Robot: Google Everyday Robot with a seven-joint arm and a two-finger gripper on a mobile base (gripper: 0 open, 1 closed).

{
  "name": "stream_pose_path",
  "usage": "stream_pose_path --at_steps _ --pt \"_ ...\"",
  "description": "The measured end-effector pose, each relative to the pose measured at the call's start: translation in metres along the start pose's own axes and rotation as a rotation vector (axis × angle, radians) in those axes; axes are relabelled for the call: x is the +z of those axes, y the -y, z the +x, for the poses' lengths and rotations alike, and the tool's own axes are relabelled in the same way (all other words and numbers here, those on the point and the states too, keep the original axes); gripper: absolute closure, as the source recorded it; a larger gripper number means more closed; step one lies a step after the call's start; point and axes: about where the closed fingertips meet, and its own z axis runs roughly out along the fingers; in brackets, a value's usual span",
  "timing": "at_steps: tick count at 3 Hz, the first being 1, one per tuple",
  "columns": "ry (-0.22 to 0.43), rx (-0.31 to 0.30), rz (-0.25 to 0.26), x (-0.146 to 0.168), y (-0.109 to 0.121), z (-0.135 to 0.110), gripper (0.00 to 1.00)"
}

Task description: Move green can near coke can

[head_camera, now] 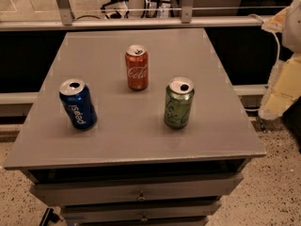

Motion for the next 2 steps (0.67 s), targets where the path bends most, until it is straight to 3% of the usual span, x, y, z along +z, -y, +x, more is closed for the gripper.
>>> stream_pose_path --at_steps 1,2 --pt "0.000 0.000 0.000 -0.0001 0.0000 0.0000 0.00" --pt "0.002 -0.002 0.007 -0.0021 0.0002 -0.0013 0.18"
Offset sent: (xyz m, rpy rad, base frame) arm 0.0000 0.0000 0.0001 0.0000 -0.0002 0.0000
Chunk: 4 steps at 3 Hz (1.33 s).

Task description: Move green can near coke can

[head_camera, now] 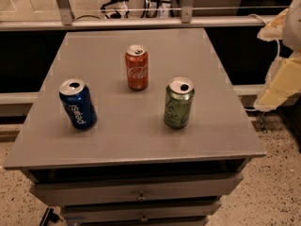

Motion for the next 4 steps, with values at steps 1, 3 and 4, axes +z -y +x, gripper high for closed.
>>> stream_pose_path --at_steps 1,3,4 --pt "0.002 -0.001 0.006 -0.0018 0.0002 -0.0011 0.41" --pt "0.005 -0.005 0.019 -0.0056 0.0004 -0.0035 0.88" --pt "0.007 -0.007 0.027 -0.0087 0.0005 -0.0050 0.85"
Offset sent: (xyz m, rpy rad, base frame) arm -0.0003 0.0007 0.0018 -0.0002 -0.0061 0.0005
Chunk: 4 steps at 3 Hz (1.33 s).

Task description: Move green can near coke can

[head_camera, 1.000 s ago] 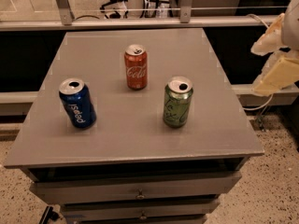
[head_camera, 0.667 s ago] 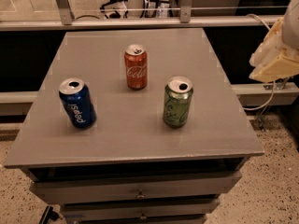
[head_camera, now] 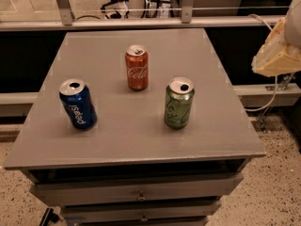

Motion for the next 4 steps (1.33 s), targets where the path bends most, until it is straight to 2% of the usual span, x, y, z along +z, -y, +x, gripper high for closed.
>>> stream_pose_path --at_steps 3,4 --pt "0.009 -0.010 0.033 -0.014 0.000 -0.007 0.15" --pt "0.019 -0.027 0.062 -0.022 -0.002 -0.014 0.00"
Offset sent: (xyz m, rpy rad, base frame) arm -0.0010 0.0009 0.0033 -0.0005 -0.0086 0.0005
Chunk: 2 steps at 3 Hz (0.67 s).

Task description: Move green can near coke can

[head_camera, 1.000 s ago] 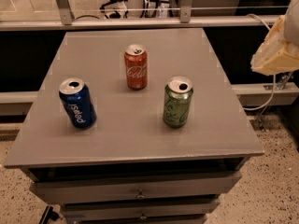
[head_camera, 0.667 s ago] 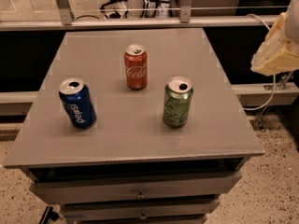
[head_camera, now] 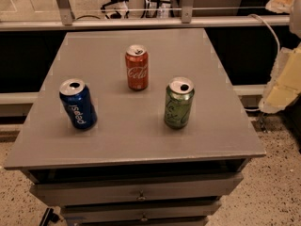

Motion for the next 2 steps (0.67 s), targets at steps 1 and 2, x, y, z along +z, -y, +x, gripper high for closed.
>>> stream_pose_path --at_steps 1,2 --pt "0.009 -0.008 0.007 -0.0015 -0.0012 -0.0035 0.00" --pt "0.017 -0.016 0.001 0.0022 -0.0030 -0.0099 0.00"
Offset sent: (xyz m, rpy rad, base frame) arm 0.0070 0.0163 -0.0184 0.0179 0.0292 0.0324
